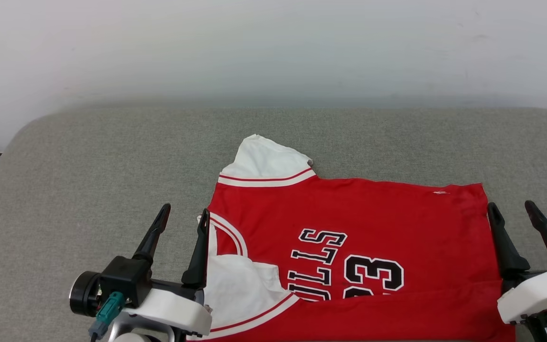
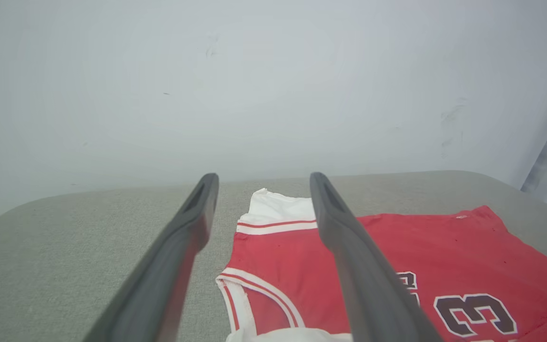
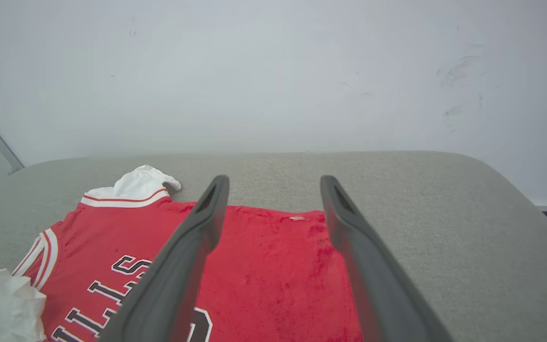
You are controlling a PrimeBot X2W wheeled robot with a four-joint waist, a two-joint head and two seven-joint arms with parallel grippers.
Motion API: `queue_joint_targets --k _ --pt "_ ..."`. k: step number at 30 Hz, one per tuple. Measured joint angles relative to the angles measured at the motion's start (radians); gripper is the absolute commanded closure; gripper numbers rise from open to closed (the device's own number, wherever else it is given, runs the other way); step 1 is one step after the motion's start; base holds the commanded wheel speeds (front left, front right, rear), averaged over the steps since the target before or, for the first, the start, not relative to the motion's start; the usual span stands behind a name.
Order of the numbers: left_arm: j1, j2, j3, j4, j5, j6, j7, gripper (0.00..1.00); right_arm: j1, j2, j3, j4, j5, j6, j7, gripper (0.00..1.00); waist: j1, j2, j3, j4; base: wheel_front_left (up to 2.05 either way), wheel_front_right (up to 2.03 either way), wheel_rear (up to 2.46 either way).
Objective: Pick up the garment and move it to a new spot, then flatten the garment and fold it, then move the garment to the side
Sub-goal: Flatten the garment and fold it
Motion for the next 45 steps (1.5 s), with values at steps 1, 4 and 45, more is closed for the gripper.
queue_joint_targets --k 1,4,45 --pt "0.003 -0.015 0.018 -0.013 0.017 -0.009 0.000 0.00 0.000 0.006 0.003 0.002 -0.003 0.000 -0.031 0.00 0.0000 0.0000 0.003 -0.001 0.00 0.00 0.00" --pt "0.023 -0.055 0.066 -0.028 0.066 -0.046 0.000 0.00 0.007 0.032 0.008 0.014 -0.001 0.000 -0.100 0.00 0.0000 0.0000 0.012 -0.005 0.00 0.00 0.00" --pt "-1.040 0.324 -0.254 0.462 -0.260 -0.357 0.881 0.00 -0.180 0.135 0.146 -0.016 0.006 0.000 -0.208 0.00 0.0003 0.0000 0.464 -0.264 0.00 0.00 0.00"
